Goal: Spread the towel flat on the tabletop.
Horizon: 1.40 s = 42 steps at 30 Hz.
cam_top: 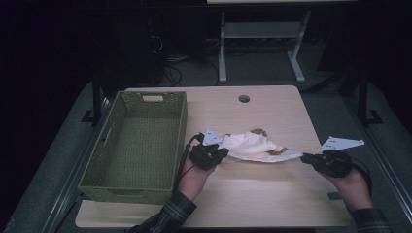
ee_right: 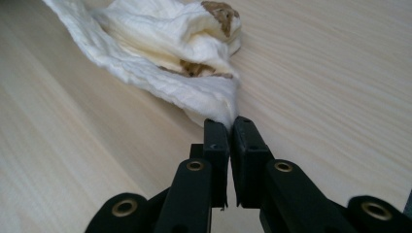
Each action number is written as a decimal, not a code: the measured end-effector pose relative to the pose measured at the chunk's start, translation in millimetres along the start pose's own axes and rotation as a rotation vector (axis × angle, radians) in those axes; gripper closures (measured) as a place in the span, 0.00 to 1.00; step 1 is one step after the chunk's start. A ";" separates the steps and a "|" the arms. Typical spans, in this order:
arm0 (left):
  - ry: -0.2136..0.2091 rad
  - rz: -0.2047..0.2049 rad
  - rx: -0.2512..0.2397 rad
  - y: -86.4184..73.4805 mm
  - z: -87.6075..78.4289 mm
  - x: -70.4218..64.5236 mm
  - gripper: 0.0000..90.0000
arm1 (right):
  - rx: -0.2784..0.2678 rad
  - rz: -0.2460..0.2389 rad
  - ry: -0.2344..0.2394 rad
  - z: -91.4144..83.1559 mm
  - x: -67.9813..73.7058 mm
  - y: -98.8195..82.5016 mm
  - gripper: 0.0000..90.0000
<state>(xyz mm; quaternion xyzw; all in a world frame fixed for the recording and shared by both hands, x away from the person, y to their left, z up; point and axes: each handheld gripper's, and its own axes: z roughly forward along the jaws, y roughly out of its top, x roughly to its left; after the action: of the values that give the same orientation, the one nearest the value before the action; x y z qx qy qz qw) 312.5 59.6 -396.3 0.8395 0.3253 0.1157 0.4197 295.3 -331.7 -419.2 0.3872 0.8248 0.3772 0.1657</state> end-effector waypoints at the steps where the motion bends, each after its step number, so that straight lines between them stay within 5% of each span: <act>1: -0.005 0.000 0.005 -3.3 -1.2 -2.9 0.98 | 0.004 -0.003 0.002 -1.1 0.7 -2.0 0.94; 9: -0.043 -0.017 0.073 -31.2 -7.1 -15.5 0.98 | 0.057 0.003 0.052 -6.4 17.1 -28.4 0.94; 16: -0.049 0.000 0.104 -40.0 -5.8 -28.5 0.97 | 0.089 -0.022 0.084 -10.2 26.4 -40.0 0.88; 19: -0.047 0.004 0.094 -39.5 -4.5 -29.0 0.94 | 0.072 -0.025 0.106 -14.1 26.2 -43.0 0.76; 25: -0.033 0.005 0.071 -34.8 -6.1 -24.6 0.86 | -0.008 0.007 0.124 -23.5 19.5 -38.7 0.81; 32: -0.034 0.060 0.116 -27.5 24.8 -19.9 0.88 | 0.042 0.059 0.104 9.0 3.4 -25.2 0.86; 42: 0.015 0.080 0.134 -17.4 51.8 -9.9 0.78 | 0.025 0.031 0.129 52.7 -8.4 17.3 0.83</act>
<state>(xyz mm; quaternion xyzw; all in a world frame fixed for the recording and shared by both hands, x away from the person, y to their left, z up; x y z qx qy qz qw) 321.4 28.2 -441.3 0.8771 0.3015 0.1167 0.3552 339.4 -304.9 -441.2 0.3770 0.8323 0.3934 0.1015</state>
